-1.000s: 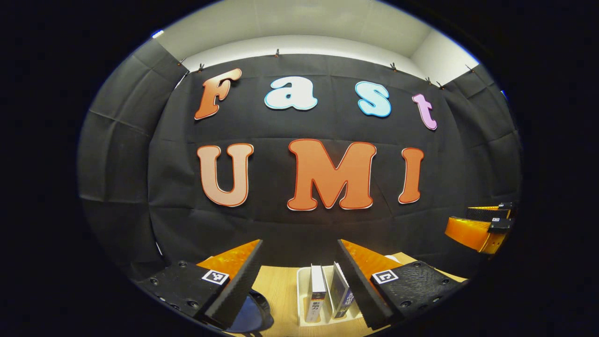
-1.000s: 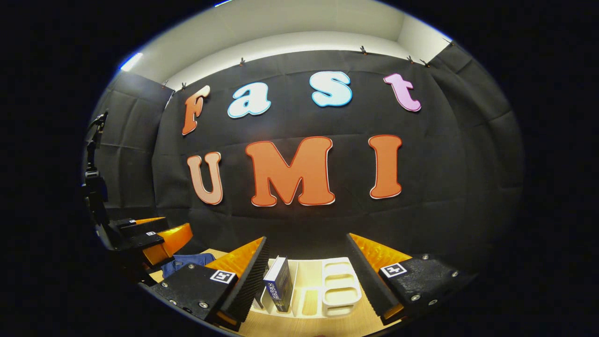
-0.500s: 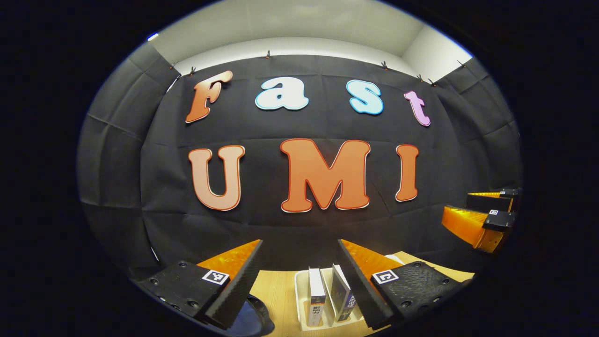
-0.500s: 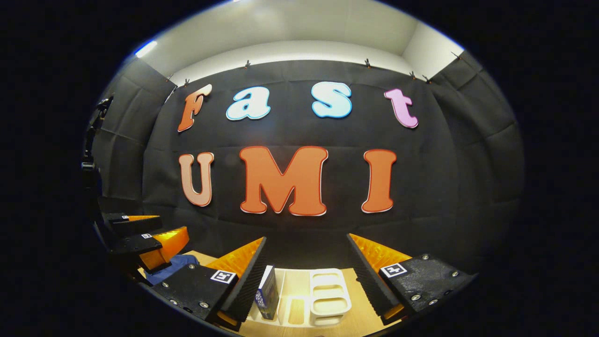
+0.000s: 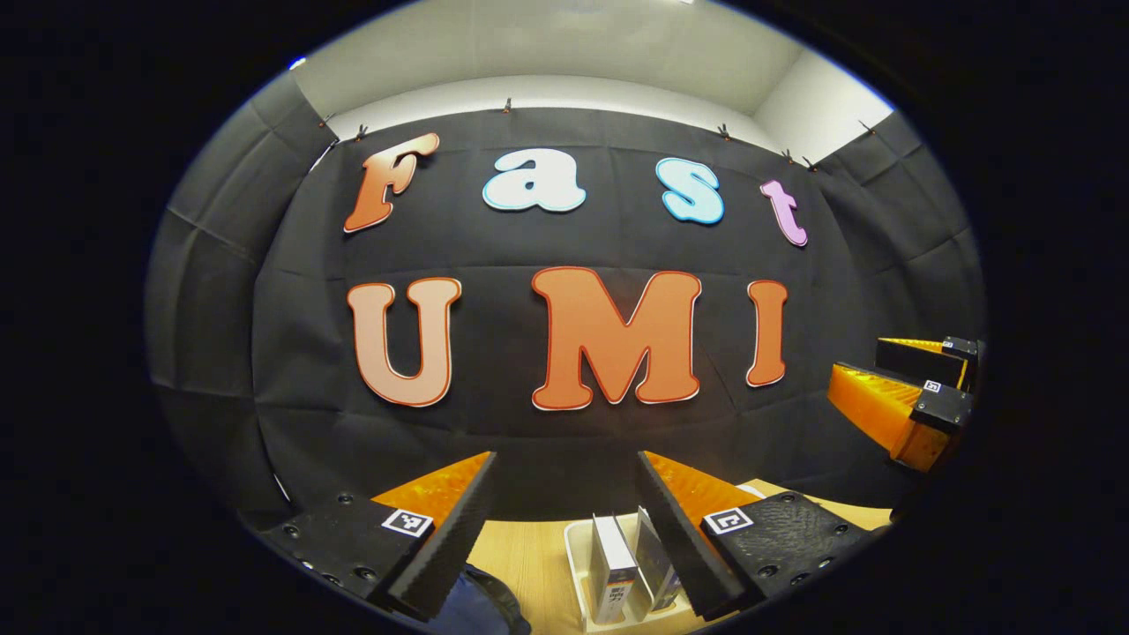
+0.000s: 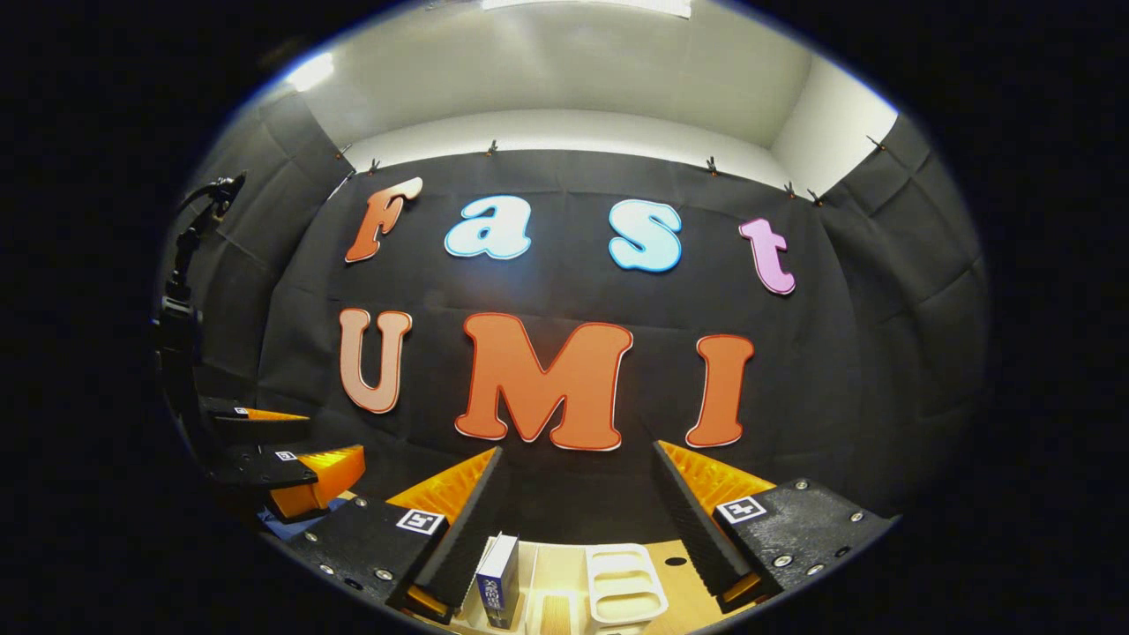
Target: Open the schoolbag, grab two books from the bookshelf and put them into the schoolbag.
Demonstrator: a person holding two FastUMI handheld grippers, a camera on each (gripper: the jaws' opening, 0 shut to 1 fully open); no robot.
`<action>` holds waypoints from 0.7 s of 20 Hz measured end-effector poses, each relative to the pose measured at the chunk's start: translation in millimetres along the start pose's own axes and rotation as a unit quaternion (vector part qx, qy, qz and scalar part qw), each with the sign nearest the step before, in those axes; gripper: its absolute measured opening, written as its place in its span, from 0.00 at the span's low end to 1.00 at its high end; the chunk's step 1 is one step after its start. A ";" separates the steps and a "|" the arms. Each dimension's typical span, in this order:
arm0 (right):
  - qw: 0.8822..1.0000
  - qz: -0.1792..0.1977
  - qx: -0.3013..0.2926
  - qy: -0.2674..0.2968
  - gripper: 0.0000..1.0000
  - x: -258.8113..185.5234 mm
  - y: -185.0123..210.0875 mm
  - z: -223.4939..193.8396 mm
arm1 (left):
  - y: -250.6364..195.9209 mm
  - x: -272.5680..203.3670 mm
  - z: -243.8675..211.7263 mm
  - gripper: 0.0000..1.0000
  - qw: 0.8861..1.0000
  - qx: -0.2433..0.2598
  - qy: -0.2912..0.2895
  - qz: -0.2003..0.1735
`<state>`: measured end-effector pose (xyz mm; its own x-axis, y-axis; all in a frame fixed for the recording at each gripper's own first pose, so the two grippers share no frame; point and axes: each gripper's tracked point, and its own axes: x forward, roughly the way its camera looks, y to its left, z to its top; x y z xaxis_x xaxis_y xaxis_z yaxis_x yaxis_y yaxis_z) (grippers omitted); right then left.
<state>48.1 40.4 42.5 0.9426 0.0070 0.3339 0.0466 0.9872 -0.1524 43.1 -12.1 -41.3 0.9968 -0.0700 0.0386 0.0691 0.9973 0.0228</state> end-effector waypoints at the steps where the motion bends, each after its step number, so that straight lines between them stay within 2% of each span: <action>1: 1.000 0.002 0.000 0.005 0.96 0.5 1.8 -3.0 | 1.4 0.3 -0.8 0.98 1.000 -0.004 -0.001 0.000; 2: 1.000 0.005 0.003 0.011 0.96 0.5 3.7 -6.7 | 2.2 0.8 0.2 0.95 1.000 -0.004 0.000 0.001; 5: 0.999 0.019 0.015 0.041 0.96 -0.1 6.0 -20.9 | 1.9 -2.4 4.9 0.98 1.000 -0.009 -0.010 -0.006; 7: 0.999 0.008 -0.001 0.045 0.96 1.7 -2.2 -23.8 | 0.4 -4.2 10.7 0.95 1.000 -0.009 -0.021 -0.010; 8: 0.999 0.003 -0.004 0.049 0.96 2.0 -4.7 -26.0 | 0.9 -3.6 10.3 0.95 1.000 -0.008 -0.021 -0.007; 13: 0.995 0.032 0.038 0.087 0.96 1.5 11.2 -49.8 | 17.2 -2.7 -3.3 0.98 1.000 -0.017 -0.009 0.021; 14: 0.994 0.030 0.038 0.095 1.00 1.1 9.1 -53.9 | 21.2 -3.2 -9.8 0.95 1.000 -0.011 -0.004 0.027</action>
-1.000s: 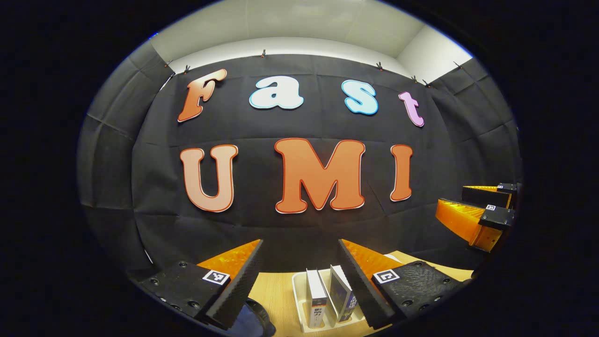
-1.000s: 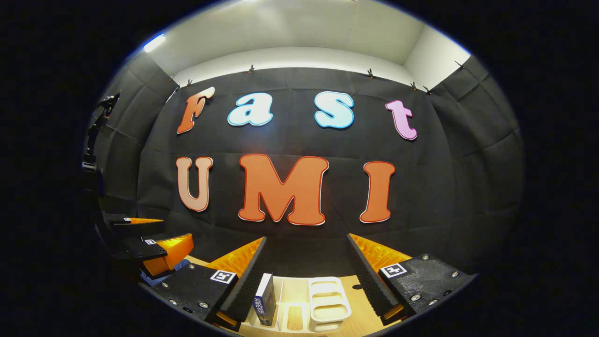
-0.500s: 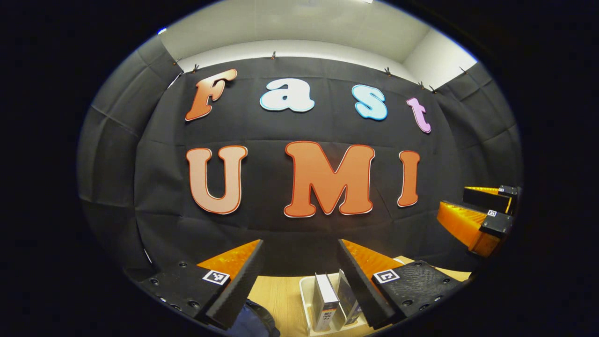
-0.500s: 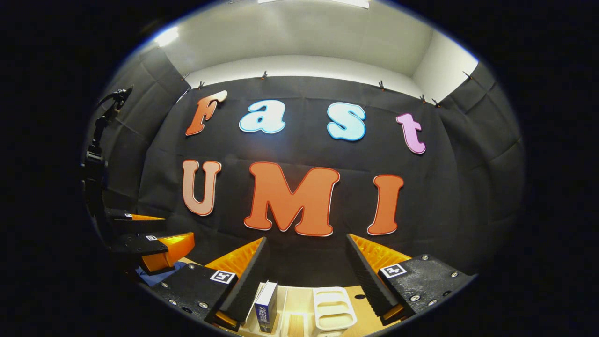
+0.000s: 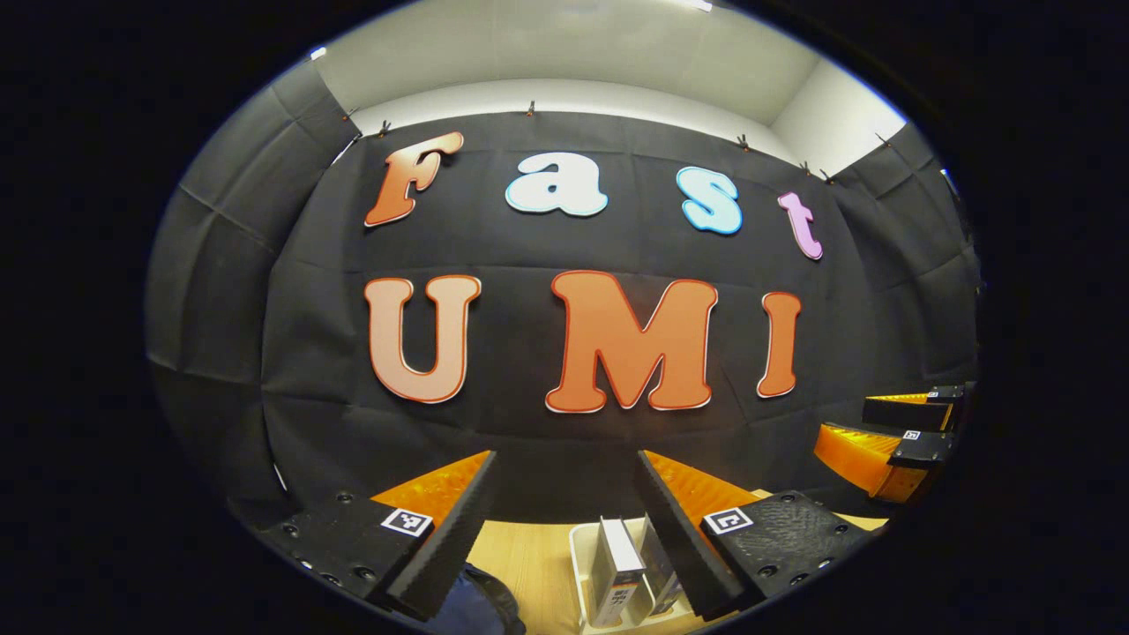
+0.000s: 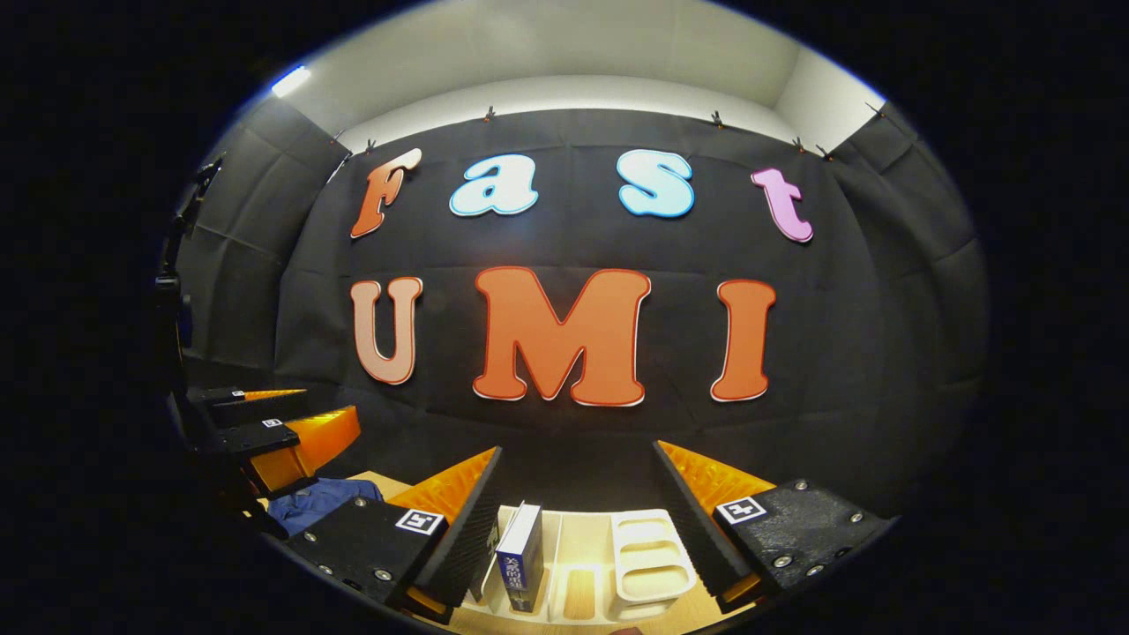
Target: Open the schoolbag, grab two books from the bookshelf and put them into the schoolbag.
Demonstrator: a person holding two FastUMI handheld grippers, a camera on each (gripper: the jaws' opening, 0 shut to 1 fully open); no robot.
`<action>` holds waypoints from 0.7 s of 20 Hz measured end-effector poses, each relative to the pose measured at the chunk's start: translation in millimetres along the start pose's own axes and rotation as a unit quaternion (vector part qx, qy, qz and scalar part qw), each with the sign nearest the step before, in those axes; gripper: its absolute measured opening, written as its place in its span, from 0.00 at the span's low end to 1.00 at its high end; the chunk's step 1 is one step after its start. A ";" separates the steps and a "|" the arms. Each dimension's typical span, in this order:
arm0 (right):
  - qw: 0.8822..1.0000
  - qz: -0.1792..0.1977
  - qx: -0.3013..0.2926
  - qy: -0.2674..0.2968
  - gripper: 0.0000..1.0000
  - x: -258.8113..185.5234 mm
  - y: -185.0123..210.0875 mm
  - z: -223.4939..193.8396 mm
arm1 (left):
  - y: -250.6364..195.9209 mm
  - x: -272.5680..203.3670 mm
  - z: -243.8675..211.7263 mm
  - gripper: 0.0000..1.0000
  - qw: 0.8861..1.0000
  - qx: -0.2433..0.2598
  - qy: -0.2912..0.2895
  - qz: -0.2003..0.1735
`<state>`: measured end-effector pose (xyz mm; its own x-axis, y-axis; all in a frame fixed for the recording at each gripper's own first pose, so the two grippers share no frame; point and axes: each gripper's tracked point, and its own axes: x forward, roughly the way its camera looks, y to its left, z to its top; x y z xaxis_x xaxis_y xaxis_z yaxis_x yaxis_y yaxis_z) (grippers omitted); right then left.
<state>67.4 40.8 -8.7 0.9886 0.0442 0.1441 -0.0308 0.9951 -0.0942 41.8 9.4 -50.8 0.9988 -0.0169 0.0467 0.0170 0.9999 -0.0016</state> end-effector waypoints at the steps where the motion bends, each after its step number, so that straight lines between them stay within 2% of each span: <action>1: 1.000 0.000 -0.001 0.004 0.96 0.2 0.5 -4.1 | 3.4 -2.5 -4.9 0.95 1.000 0.011 0.006 0.007; 9: 1.000 0.014 -0.008 0.021 0.96 2.2 7.4 -19.1 | 35.0 -15.4 -58.2 0.95 0.992 0.105 0.067 0.022; 11: 1.000 0.013 -0.010 0.023 0.96 4.3 7.7 -21.6 | 48.7 -19.4 -84.6 0.96 0.986 0.136 0.096 0.026; 14: 1.000 0.010 -0.008 0.029 0.96 6.3 4.7 -27.9 | 71.8 -31.6 -130.6 0.96 0.969 0.191 0.151 0.032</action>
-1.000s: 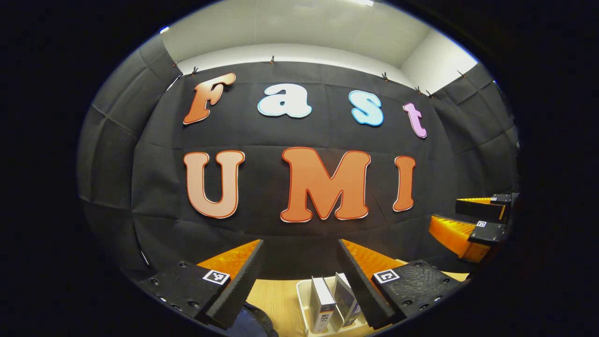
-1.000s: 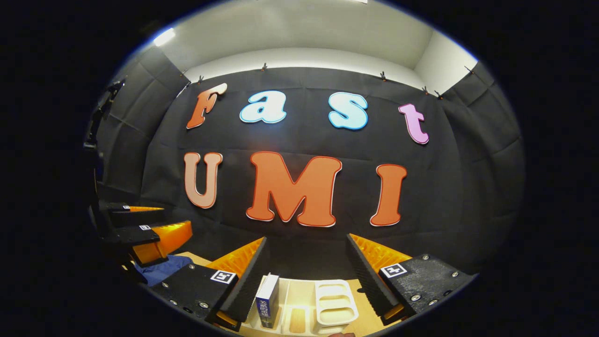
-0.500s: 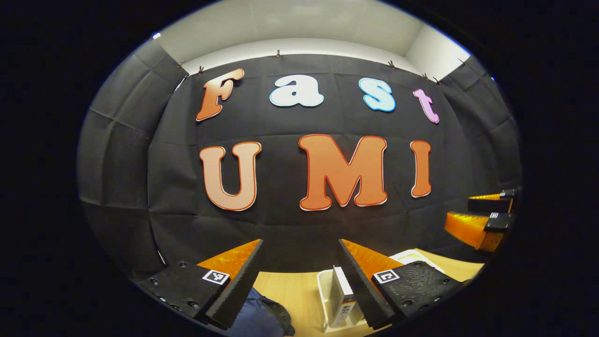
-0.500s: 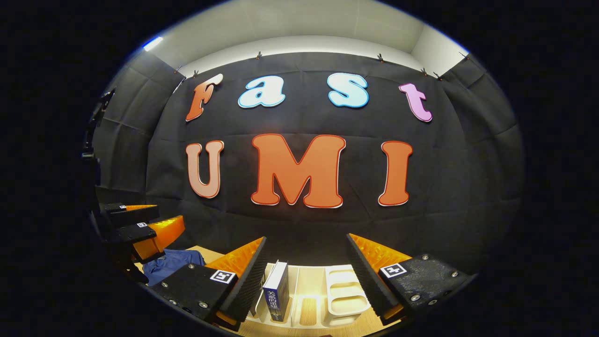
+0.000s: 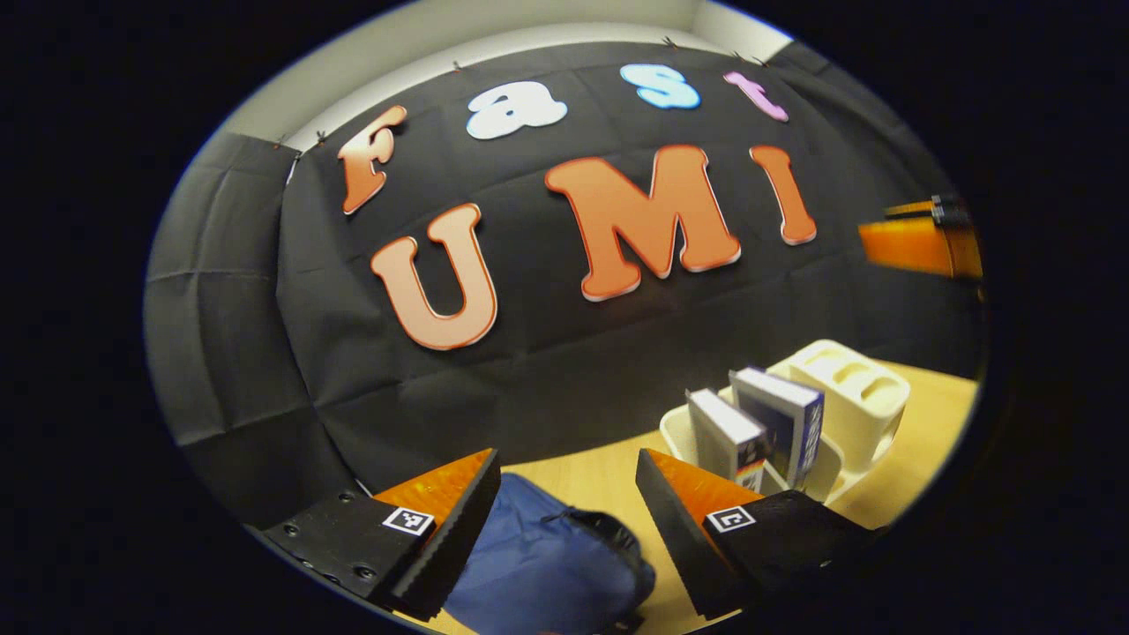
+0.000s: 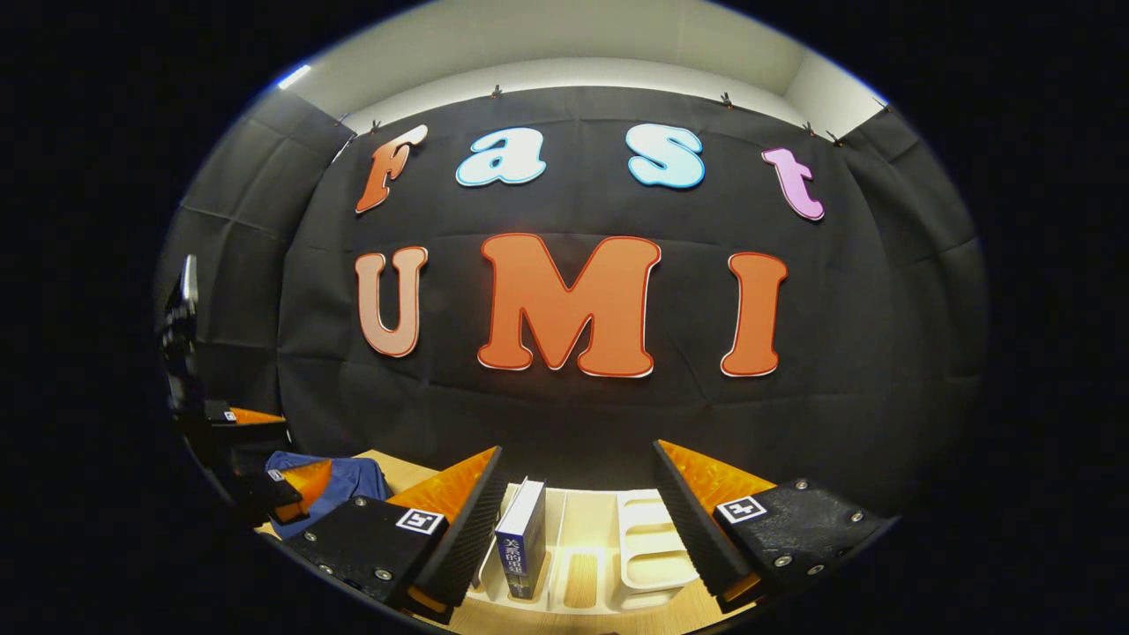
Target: Open the schoolbag, grab two books from the bookshelf and put them into the schoolbag.
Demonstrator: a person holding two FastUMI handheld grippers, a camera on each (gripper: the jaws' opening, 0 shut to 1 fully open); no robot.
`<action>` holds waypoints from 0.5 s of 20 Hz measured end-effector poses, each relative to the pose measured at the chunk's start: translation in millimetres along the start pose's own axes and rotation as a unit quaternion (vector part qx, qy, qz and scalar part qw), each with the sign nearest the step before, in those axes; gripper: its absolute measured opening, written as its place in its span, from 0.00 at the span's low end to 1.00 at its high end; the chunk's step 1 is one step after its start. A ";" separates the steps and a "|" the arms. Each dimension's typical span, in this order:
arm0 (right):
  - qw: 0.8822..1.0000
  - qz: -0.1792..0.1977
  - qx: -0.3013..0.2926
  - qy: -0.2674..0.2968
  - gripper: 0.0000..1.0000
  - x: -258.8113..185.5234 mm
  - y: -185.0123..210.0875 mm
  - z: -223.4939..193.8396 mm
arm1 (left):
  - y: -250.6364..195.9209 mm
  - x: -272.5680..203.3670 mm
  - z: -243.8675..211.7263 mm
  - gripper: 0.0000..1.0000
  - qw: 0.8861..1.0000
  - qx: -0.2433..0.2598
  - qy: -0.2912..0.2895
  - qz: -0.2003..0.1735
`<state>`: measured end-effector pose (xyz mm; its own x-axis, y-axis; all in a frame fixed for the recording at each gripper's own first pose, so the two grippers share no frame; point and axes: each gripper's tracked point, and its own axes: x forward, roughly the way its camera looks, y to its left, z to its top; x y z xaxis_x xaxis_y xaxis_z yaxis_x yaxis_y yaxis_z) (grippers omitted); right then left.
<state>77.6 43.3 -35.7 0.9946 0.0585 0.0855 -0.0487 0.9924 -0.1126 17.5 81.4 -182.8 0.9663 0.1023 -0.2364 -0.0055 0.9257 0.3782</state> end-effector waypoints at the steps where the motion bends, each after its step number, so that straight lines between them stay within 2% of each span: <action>1: 1.000 -0.001 0.000 0.002 0.96 0.5 -0.5 -2.6 | 2.4 1.7 -15.7 0.96 1.000 0.017 0.020 0.003; 2: 1.000 -0.004 -0.002 0.005 0.96 1.4 -2.1 -4.5 | 3.9 -0.8 -35.5 0.96 0.998 0.035 0.047 0.001; 3: 1.000 -0.007 -0.004 0.006 0.96 2.9 -3.6 -5.7 | 5.7 -2.5 -57.8 1.00 0.995 0.052 0.083 0.004; 4: 1.000 -0.009 -0.005 0.007 0.96 4.1 -4.6 -7.5 | 4.9 -0.7 -74.6 0.98 0.992 0.071 0.100 0.000; 10: 1.000 -0.020 -0.014 0.015 0.96 7.5 -11.4 -15.5 | -15.5 -0.7 -158.1 0.98 0.971 0.171 0.166 -0.028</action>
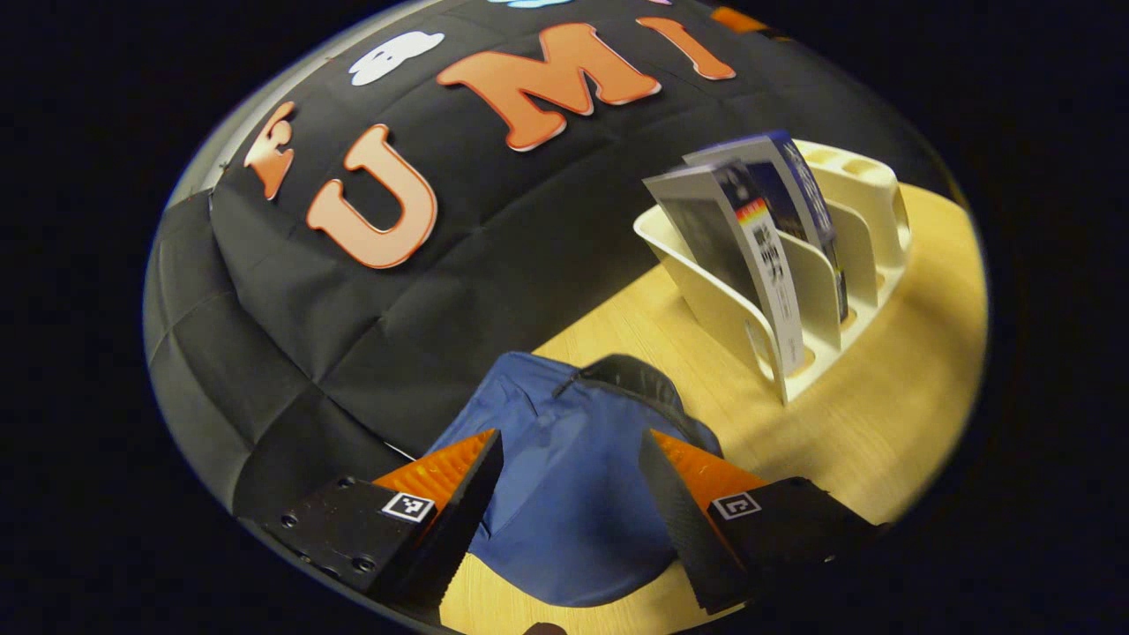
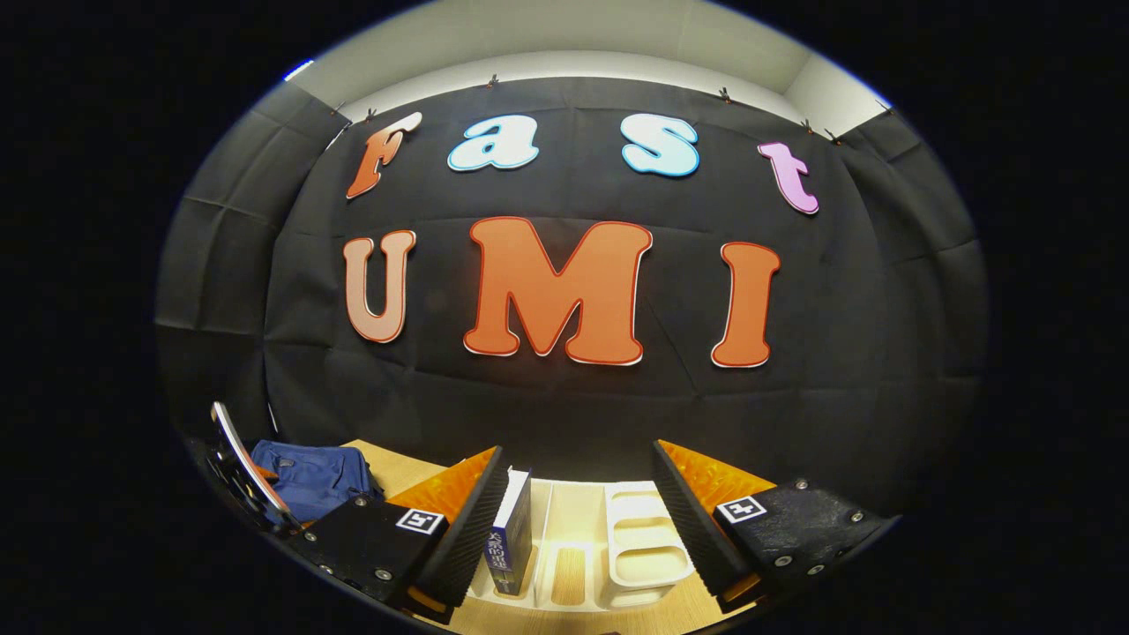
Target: Open the schoolbag, grab two books from the bookshelf and put them into the schoolbag.
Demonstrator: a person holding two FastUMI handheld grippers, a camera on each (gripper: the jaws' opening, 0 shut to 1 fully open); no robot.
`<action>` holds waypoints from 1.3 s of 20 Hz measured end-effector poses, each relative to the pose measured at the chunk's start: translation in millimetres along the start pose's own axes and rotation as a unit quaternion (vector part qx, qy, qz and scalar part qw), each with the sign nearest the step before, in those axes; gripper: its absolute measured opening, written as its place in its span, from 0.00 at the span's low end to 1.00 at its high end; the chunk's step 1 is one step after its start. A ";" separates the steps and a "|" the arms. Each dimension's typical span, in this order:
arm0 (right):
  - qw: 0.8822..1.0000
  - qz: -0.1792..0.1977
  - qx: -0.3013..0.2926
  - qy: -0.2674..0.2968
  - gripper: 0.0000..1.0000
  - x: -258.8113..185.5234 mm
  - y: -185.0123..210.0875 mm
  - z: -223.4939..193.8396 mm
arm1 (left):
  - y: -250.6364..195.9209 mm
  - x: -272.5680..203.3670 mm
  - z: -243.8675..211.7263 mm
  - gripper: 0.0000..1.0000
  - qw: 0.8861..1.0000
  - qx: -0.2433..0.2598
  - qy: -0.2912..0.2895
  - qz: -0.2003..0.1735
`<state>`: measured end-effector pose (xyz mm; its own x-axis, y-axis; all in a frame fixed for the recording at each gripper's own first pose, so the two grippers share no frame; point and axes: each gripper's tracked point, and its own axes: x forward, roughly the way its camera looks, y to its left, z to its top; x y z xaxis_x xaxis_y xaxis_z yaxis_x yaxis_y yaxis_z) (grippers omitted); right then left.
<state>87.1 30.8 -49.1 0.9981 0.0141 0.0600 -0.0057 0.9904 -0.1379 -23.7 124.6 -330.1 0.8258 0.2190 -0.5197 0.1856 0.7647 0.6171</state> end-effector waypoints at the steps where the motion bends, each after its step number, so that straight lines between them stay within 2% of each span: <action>1: 1.000 -0.002 0.000 0.002 0.96 0.0 -1.0 -2.3 | -6.8 1.5 -6.7 0.98 1.000 0.015 0.008 -0.009; 4: 1.000 -0.006 -0.003 0.008 0.96 1.1 -2.7 -6.4 | -22.9 10.2 -26.1 0.98 0.998 0.040 0.031 -0.032; 10: 1.000 -0.009 -0.008 0.015 0.96 0.2 -4.1 -12.2 | -51.9 12.2 -56.8 0.98 0.993 0.058 0.072 -0.069; 12: 1.000 -0.011 -0.009 0.013 0.96 0.4 -4.6 -11.8 | -47.2 16.4 -61.0 0.98 0.993 0.073 0.074 -0.058; 13: 1.000 -0.012 -0.009 0.013 0.96 -0.3 -5.8 -12.0 | -42.5 18.0 -65.3 0.90 0.993 0.074 0.079 -0.051; 14: 1.000 -0.012 -0.009 0.013 0.96 0.0 -5.6 -12.4 | -42.0 21.3 -68.2 0.98 0.992 0.075 0.087 -0.052; 20: 1.000 -0.009 -0.007 0.010 0.96 -1.2 -4.2 -11.5 | -28.6 25.2 -62.7 0.95 0.992 0.097 0.071 -0.025; 22: 1.000 -0.005 -0.004 0.010 0.96 -2.3 -2.9 -11.2 | -36.7 26.4 -69.6 0.97 0.991 0.096 0.087 -0.043; 23: 1.000 -0.004 -0.004 0.010 0.96 -1.4 -1.3 -11.8 | -41.6 28.6 -73.1 0.90 0.990 0.093 0.094 -0.053; 24: 1.000 -0.004 -0.006 0.010 0.96 -1.3 -0.2 -11.0 | -45.4 28.3 -74.8 0.67 0.989 0.093 0.101 -0.060; 25: 1.000 -0.003 -0.008 0.009 0.96 -1.8 0.4 -10.8 | -46.1 25.9 -74.3 0.69 0.988 0.095 0.103 -0.063; 26: 1.000 -0.003 -0.009 0.008 0.97 -1.8 0.9 -10.6 | -45.2 27.0 -70.1 0.38 0.988 0.099 0.097 -0.063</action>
<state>86.0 30.2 -59.8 0.9989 0.0063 0.0457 0.0009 0.9878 -0.1559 -47.2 138.4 -413.4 0.6754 0.2565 -0.6914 0.3968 0.6639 0.6339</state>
